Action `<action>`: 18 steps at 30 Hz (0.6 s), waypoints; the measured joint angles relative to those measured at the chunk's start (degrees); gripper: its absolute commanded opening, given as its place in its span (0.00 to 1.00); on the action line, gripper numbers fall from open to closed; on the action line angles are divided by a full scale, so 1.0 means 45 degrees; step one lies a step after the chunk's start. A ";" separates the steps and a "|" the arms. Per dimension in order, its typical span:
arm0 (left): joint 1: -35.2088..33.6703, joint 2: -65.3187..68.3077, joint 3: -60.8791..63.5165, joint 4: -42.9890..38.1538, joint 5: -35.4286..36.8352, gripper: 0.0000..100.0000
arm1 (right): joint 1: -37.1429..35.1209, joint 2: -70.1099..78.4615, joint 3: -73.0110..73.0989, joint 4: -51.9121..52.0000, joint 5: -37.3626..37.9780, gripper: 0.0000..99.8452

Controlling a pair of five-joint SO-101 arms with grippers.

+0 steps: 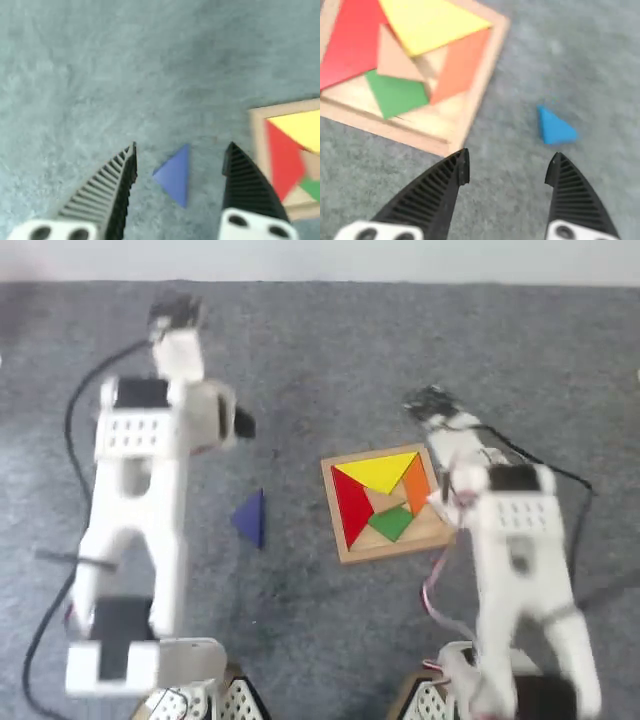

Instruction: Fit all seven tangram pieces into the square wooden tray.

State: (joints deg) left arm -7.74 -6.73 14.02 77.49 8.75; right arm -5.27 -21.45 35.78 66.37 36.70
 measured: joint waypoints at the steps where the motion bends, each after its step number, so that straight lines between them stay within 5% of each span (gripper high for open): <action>1: -0.0195 -0.0606 0.1328 -0.0821 0.0000 0.29 | -0.0176 0.0840 -0.0352 0.0000 0.0195 0.27; 9: 0.0137 -0.4357 0.8459 -0.6545 -0.0039 0.29 | -0.2129 0.2774 -0.1074 -0.1074 0.0391 0.27; 18: 0.0586 -0.4786 0.9299 -0.7228 -0.0899 0.29 | -0.4571 0.2891 -0.1133 -0.2325 -0.2188 0.27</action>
State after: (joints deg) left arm -5.10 -28.26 55.87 44.97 4.70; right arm -25.85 -8.44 30.68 55.91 26.86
